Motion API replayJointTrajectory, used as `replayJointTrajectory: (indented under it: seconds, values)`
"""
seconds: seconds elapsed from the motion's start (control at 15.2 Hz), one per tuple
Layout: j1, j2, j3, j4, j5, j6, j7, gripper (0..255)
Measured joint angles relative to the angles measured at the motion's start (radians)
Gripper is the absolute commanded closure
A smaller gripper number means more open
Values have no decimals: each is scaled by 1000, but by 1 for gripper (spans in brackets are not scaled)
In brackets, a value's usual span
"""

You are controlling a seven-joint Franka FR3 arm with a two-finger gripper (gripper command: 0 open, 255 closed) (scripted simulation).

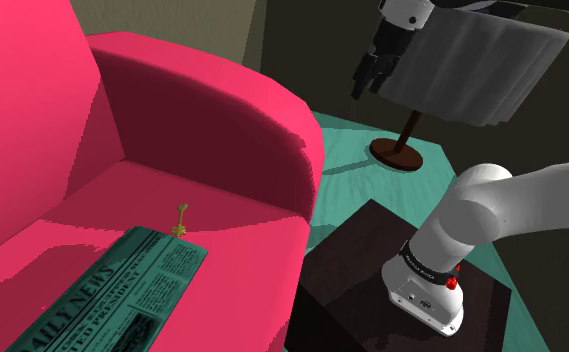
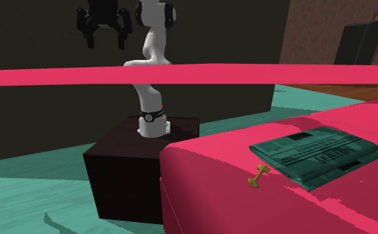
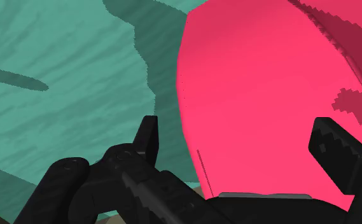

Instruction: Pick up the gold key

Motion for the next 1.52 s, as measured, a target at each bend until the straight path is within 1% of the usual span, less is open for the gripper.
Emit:
replayJointTrajectory:
  seconds: [0.07,0.26,0.59,0.86,1.19,1.52]
  values:
    - [0,0,0,0,0,0,0,0]
    - [7,5,53,-26,28,24,73,0]
    - [26,35,181,-75,96,88,247,0]
    - [32,107,283,-67,141,141,387,0]
    - [26,227,411,-34,176,217,562,0]
    - [2,385,550,36,173,290,758,0]
